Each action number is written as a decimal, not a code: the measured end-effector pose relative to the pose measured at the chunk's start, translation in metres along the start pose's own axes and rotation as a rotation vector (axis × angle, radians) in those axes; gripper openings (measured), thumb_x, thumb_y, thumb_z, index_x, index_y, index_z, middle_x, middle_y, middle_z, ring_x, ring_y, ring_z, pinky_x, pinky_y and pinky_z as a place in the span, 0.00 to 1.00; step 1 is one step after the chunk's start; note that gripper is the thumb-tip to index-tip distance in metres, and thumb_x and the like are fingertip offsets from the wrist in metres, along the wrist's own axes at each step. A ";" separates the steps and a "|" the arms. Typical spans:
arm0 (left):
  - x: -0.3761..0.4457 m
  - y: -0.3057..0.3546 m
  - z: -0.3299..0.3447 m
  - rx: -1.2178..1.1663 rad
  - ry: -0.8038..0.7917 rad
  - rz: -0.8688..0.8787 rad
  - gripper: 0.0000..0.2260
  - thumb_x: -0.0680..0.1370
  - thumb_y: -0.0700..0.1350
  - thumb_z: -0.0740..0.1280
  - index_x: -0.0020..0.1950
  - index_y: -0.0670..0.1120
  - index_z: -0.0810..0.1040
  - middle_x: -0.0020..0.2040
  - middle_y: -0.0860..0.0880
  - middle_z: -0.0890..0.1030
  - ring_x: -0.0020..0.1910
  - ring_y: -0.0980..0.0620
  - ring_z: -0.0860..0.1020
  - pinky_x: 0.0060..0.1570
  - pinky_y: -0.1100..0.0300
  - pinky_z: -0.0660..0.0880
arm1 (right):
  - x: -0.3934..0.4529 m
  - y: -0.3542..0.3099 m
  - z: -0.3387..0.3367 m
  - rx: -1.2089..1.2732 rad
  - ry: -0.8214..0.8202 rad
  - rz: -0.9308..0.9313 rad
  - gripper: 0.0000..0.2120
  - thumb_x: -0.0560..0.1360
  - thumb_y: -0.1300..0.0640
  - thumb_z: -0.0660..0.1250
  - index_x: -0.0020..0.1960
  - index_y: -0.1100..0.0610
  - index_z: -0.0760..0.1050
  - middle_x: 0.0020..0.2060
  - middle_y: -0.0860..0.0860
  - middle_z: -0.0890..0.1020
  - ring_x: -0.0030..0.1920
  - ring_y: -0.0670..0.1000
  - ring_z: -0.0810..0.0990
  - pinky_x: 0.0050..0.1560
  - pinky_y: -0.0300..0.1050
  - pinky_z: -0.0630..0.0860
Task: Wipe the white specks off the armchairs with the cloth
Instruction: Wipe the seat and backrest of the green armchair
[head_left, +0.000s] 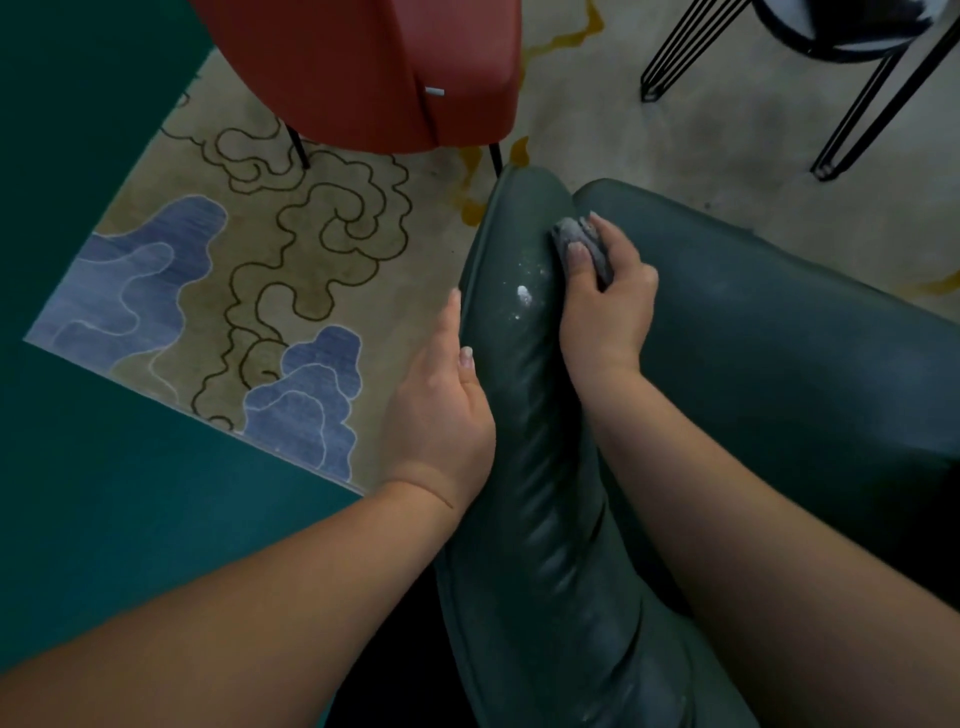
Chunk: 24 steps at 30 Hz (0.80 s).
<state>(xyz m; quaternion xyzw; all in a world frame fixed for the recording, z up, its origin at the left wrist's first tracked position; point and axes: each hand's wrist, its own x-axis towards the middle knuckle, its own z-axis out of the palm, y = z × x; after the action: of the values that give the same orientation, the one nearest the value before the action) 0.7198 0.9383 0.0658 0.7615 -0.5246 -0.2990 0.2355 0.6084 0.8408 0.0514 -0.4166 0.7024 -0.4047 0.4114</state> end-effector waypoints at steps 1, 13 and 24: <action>0.000 0.000 0.000 0.005 0.003 0.004 0.23 0.83 0.45 0.52 0.78 0.55 0.54 0.73 0.50 0.68 0.66 0.48 0.70 0.58 0.60 0.66 | -0.005 0.000 -0.002 -0.016 -0.024 -0.028 0.16 0.79 0.54 0.64 0.67 0.47 0.73 0.53 0.49 0.68 0.47 0.35 0.72 0.49 0.16 0.62; -0.001 -0.001 0.000 0.001 0.000 0.011 0.23 0.83 0.45 0.52 0.78 0.55 0.54 0.71 0.50 0.70 0.64 0.49 0.71 0.56 0.62 0.65 | 0.015 -0.011 0.009 -0.018 -0.018 -0.026 0.15 0.80 0.54 0.62 0.67 0.48 0.73 0.53 0.49 0.67 0.44 0.35 0.70 0.44 0.15 0.62; 0.000 0.002 -0.001 -0.018 0.001 0.017 0.23 0.83 0.44 0.52 0.78 0.54 0.55 0.72 0.51 0.69 0.63 0.49 0.72 0.53 0.61 0.66 | 0.010 -0.010 0.009 -0.060 -0.017 -0.113 0.14 0.79 0.55 0.64 0.65 0.48 0.74 0.53 0.50 0.68 0.46 0.36 0.71 0.48 0.16 0.62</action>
<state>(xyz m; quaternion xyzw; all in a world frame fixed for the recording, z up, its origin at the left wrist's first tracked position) 0.7195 0.9380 0.0681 0.7552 -0.5281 -0.3014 0.2450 0.6161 0.8262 0.0553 -0.4712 0.6861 -0.4022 0.3813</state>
